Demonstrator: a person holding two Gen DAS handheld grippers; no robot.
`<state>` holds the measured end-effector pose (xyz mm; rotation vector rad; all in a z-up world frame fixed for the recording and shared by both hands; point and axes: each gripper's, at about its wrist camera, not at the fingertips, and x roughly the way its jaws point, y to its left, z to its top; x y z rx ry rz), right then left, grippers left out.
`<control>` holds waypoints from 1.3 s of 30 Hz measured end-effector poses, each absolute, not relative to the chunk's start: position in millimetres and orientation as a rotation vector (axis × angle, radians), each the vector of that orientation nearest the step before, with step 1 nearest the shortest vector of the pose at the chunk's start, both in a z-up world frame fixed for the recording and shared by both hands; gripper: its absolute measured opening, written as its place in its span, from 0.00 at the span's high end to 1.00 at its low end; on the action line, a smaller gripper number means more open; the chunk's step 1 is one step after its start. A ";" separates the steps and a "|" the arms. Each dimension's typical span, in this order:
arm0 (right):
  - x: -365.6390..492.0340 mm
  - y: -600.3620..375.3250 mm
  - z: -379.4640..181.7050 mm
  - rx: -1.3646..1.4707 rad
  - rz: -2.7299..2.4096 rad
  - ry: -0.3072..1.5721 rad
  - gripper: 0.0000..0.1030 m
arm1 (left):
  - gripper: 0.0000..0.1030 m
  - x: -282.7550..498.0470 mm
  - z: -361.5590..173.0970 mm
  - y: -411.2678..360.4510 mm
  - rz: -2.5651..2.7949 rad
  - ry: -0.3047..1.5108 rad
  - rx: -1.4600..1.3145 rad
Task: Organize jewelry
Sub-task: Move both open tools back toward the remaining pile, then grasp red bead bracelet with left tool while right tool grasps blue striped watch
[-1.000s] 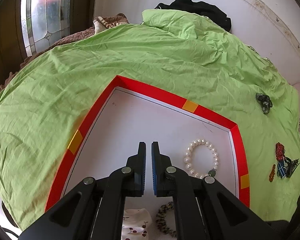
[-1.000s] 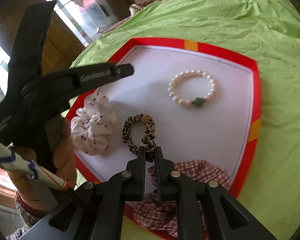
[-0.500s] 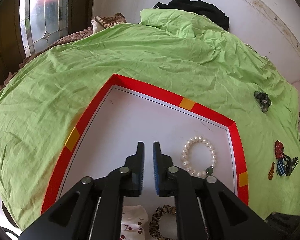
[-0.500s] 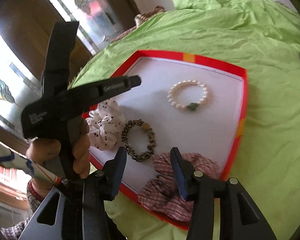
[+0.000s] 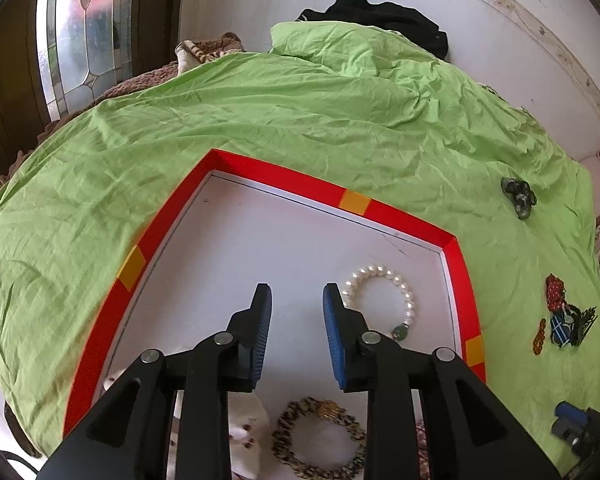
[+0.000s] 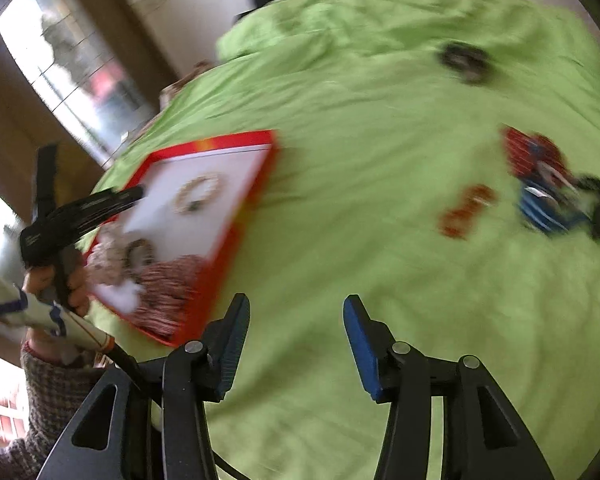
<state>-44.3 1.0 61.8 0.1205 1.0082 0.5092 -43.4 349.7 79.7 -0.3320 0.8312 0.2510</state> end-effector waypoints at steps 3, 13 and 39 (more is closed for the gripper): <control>-48.9 -33.4 56.6 0.159 0.439 1.001 0.49 | 0.74 -45.0 83.1 335.3 0.243 0.818 -0.303; -56.3 -130.6 47.9 0.255 0.317 0.949 0.49 | 0.66 -59.9 100.4 261.1 0.148 0.769 -0.200; 44.5 -196.0 39.7 0.289 0.389 0.899 0.48 | 0.68 64.1 36.9 33.7 -0.323 1.016 -0.081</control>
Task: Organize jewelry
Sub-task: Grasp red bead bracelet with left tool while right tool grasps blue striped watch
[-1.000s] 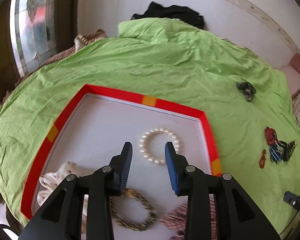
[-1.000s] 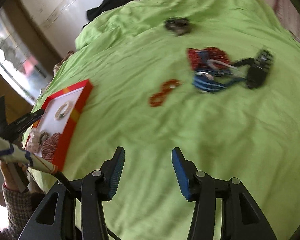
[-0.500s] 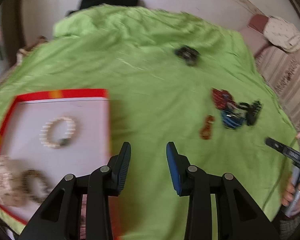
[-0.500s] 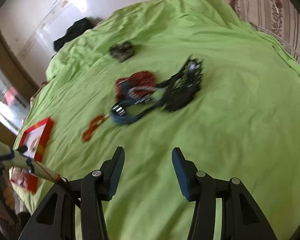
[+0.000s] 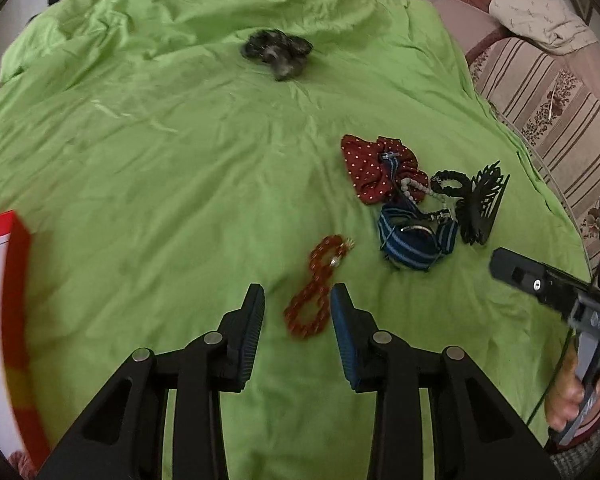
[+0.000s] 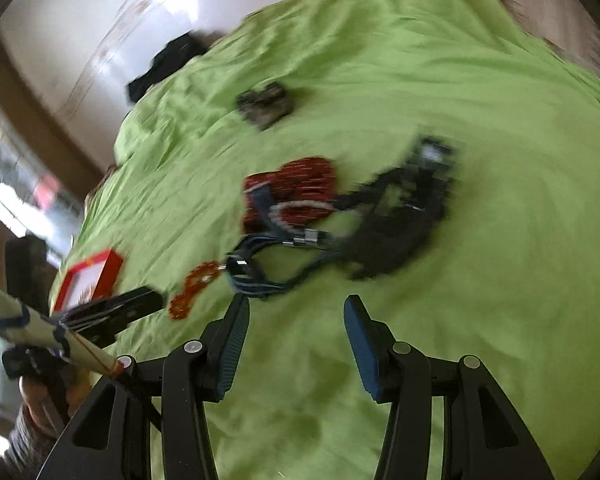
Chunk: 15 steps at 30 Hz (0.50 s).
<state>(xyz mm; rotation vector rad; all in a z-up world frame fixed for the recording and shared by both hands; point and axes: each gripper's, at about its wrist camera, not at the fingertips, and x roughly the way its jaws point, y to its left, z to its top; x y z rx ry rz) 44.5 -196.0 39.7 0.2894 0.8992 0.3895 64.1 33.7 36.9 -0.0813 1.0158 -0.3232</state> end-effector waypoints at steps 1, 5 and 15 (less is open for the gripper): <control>49.7 -187.8 40.0 0.270 0.410 0.901 0.48 | 0.69 68.8 33.8 29.9 -0.326 1.020 -0.073; 61.9 -175.0 32.9 0.240 0.440 0.917 0.48 | 0.72 79.7 25.9 17.7 -0.352 1.026 -0.037; 80.6 -158.7 11.3 0.122 0.478 0.961 0.48 | 0.88 90.2 17.1 19.0 -0.382 1.013 -0.020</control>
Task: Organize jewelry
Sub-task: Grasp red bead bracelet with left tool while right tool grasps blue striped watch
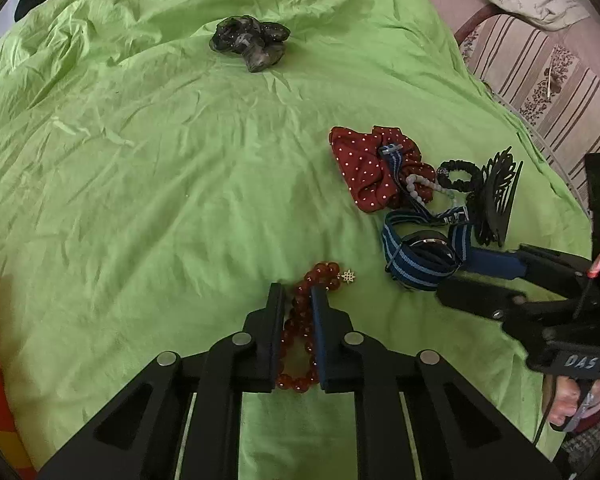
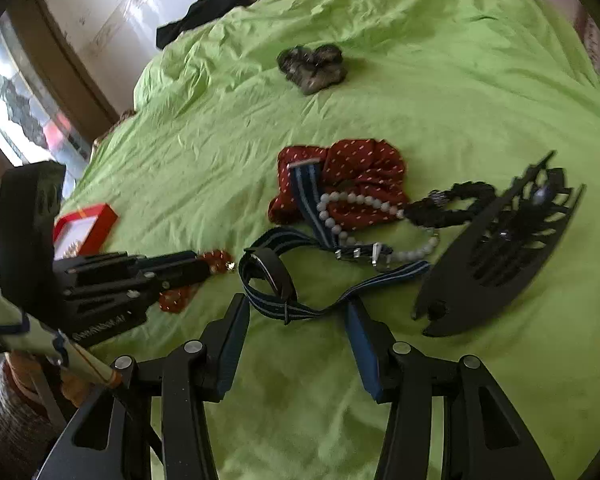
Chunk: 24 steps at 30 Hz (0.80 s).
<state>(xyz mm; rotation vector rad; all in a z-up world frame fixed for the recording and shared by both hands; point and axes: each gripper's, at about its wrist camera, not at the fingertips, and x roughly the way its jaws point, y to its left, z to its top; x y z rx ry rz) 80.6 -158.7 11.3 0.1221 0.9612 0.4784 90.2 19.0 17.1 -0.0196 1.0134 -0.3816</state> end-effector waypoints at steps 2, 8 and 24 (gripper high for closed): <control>79.6 -154.1 10.1 0.085 0.474 0.955 0.48 | 0.88 88.5 15.3 18.2 -0.382 0.999 -0.015; 80.4 -162.8 13.4 0.169 0.500 0.962 0.48 | 0.88 82.0 11.1 21.0 -0.389 0.947 -0.021; 81.8 -190.7 -0.1 0.622 0.422 0.963 0.55 | 0.88 82.9 7.8 30.9 -0.420 0.942 -0.105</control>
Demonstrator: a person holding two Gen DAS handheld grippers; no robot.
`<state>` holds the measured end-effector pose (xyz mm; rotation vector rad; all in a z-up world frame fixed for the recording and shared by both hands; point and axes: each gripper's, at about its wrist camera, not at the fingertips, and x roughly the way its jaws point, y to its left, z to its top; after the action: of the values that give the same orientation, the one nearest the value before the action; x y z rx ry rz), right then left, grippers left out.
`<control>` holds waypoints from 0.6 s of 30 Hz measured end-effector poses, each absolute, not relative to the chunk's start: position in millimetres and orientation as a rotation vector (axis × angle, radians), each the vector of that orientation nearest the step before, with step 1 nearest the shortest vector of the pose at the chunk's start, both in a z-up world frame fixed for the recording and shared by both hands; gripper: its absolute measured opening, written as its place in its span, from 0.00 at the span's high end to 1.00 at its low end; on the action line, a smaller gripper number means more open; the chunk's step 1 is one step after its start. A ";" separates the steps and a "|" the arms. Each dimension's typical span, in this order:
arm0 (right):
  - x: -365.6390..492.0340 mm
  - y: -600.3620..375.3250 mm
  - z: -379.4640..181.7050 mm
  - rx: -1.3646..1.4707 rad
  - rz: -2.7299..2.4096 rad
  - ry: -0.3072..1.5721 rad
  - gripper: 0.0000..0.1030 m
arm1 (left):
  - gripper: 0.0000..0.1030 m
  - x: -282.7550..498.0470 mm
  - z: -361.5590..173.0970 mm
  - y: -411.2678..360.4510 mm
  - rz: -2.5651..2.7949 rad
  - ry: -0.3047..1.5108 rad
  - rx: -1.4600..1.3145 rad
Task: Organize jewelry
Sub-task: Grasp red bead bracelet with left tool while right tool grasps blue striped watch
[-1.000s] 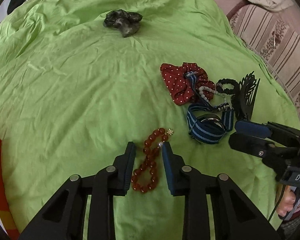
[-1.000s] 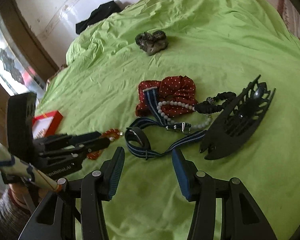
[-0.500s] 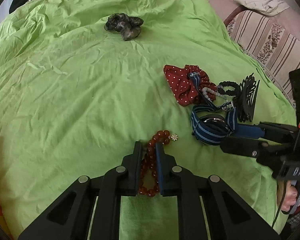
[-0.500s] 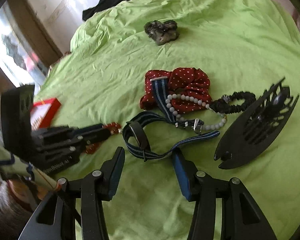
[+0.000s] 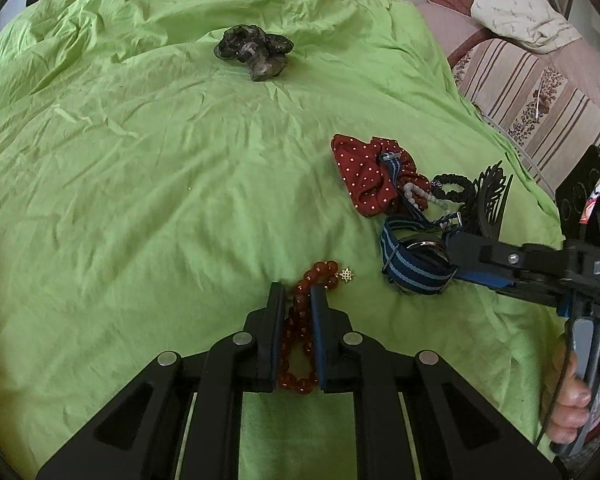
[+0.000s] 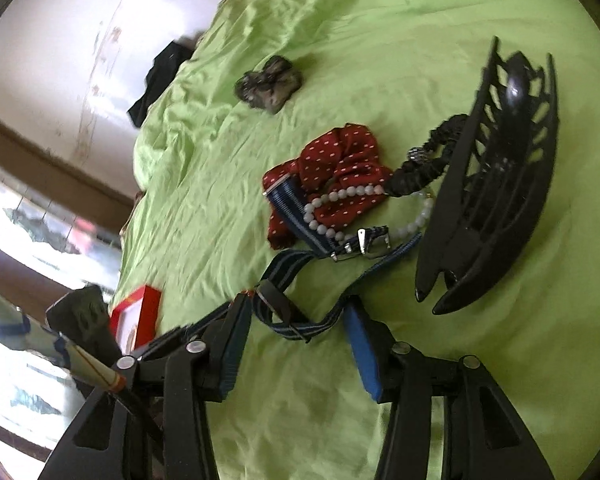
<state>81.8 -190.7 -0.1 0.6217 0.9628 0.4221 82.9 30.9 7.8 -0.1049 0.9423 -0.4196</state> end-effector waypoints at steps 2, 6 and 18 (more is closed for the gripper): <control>81.0 -189.4 -1.3 0.624 0.398 0.958 0.59 | 0.88 82.8 7.9 31.0 -0.421 0.942 -0.108; 80.6 -192.2 -2.0 0.627 0.358 0.949 0.66 | 0.88 83.2 7.7 33.3 -0.428 0.942 -0.119; 68.9 -179.0 18.4 0.492 0.389 0.916 0.81 | 0.93 67.8 25.0 37.7 -0.424 0.917 -0.153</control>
<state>68.9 -179.0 18.4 0.4920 0.9161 0.3889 67.8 37.7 25.0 -0.1529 0.9167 -0.4236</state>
